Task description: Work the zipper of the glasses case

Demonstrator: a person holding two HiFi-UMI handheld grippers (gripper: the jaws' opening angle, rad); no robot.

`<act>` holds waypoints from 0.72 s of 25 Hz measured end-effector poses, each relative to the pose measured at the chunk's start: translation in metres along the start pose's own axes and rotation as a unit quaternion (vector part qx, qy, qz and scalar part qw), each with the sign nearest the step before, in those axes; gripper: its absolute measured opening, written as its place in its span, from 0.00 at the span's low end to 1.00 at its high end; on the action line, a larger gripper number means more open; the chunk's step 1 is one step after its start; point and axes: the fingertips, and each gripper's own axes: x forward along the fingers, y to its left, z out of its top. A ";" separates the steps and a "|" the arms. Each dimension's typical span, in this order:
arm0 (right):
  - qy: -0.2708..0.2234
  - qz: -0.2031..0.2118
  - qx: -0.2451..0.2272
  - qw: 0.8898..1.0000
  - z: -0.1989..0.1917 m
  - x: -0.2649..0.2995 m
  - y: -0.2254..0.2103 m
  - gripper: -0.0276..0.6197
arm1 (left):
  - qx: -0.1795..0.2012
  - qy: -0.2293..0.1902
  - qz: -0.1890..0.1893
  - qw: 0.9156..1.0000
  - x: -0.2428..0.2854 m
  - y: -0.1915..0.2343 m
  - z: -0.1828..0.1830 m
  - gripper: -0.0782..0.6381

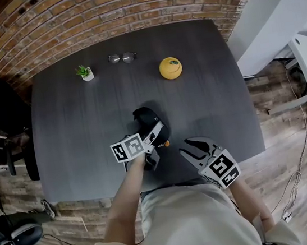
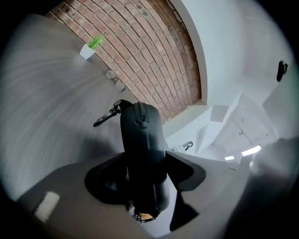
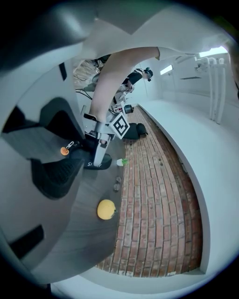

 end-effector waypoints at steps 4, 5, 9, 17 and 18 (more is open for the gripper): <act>-0.007 0.001 0.006 1.000 0.004 -0.001 -0.005 0.24 | -0.005 0.005 0.027 1.000 0.007 0.009 0.006 0.47; -0.009 0.002 0.007 1.000 0.004 -0.001 -0.006 0.24 | 0.000 0.005 0.037 0.999 0.007 0.011 0.007 0.48; -0.011 0.018 0.003 1.000 0.005 -0.002 -0.006 0.24 | 0.029 -0.016 0.120 0.992 -0.007 0.029 0.016 0.56; -0.017 0.039 -0.008 0.999 0.007 0.000 0.003 0.24 | 0.055 -0.034 0.181 0.981 -0.044 0.037 0.014 0.65; -0.020 0.035 -0.008 0.999 0.008 0.000 0.003 0.24 | 0.060 -0.037 0.179 0.981 -0.050 0.034 0.013 0.65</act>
